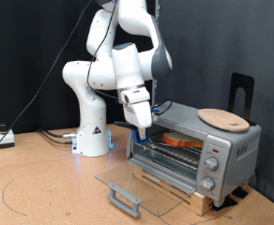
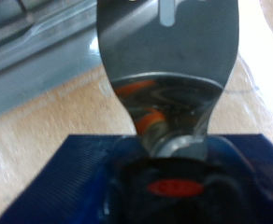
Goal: Make a piece of toast with the oven
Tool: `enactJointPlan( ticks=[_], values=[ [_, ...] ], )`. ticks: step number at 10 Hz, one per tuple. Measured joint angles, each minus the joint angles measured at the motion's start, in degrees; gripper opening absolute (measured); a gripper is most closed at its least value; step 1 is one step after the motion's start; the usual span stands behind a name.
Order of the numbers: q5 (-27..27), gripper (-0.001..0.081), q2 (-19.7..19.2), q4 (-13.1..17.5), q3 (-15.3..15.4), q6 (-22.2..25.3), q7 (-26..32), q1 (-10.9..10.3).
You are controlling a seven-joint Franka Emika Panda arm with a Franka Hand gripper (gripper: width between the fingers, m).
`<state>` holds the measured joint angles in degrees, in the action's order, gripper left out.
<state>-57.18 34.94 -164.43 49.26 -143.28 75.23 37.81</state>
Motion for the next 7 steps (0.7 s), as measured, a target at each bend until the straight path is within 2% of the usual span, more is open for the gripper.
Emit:
enactJointPlan(
  ticks=[2,4,5,6,7],
  values=[
    [1.61,0.0396,-0.76,-0.02,-0.52,-0.83,3.19,3.71],
    [3.52,0.0396,-1.71,0.47,-1.71,0.76,4.36,7.43],
    [3.36,0.0396,-2.18,1.01,-3.05,2.39,4.37,8.69],
    [2.95,0.0396,-3.36,1.57,-4.52,3.32,4.39,9.01],
    [3.35,0.0396,-3.45,1.83,-4.18,3.15,4.39,9.01]
  ],
)
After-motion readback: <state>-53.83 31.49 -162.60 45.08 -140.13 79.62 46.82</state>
